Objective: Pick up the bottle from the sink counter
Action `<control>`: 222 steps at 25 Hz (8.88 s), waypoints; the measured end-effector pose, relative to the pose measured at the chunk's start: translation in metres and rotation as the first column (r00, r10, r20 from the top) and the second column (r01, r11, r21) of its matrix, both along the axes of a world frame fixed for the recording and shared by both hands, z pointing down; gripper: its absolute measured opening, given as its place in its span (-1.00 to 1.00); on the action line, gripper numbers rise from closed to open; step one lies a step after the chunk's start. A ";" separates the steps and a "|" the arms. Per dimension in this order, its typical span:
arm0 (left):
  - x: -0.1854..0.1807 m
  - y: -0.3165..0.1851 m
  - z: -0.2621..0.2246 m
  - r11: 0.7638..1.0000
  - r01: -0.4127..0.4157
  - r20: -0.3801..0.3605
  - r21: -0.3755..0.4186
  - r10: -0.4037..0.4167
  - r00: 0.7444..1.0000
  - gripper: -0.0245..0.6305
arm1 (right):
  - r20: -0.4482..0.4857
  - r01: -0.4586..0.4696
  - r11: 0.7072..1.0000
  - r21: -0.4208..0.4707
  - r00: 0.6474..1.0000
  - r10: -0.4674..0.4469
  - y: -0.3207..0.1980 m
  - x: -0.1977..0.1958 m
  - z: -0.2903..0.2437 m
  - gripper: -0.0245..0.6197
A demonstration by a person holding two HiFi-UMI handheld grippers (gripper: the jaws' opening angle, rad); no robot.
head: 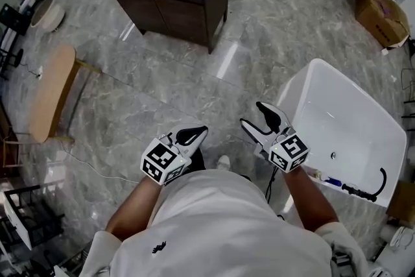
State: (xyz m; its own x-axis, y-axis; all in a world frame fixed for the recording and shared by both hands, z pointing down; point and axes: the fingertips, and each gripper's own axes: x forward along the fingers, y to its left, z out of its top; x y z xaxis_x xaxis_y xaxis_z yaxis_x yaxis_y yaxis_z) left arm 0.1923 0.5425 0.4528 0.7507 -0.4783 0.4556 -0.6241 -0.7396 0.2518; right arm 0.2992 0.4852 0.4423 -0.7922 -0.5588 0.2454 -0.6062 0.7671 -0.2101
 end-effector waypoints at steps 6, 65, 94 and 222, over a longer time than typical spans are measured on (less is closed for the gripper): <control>-0.023 -0.056 -0.008 0.999 -0.051 -0.046 0.016 0.052 0.998 -0.91 | -0.077 -0.120 0.992 0.044 0.989 0.123 -0.095 0.003 -0.012 0.13; -0.187 -0.581 -0.037 0.999 -0.033 -0.070 0.025 0.035 0.997 -0.91 | -0.192 -0.115 0.993 0.009 0.975 0.114 -0.696 -0.168 0.045 0.08; -0.212 -0.802 -0.007 0.989 0.124 -0.006 -0.075 -0.125 0.992 -0.91 | -0.301 -0.145 0.986 -0.077 0.947 0.116 -1.035 -0.192 0.172 0.38; -0.343 -0.592 -0.026 1.000 0.007 -0.168 0.029 -0.002 0.986 -0.91 | -0.384 0.013 0.998 -0.059 0.923 -0.035 -0.739 -0.319 -0.027 0.17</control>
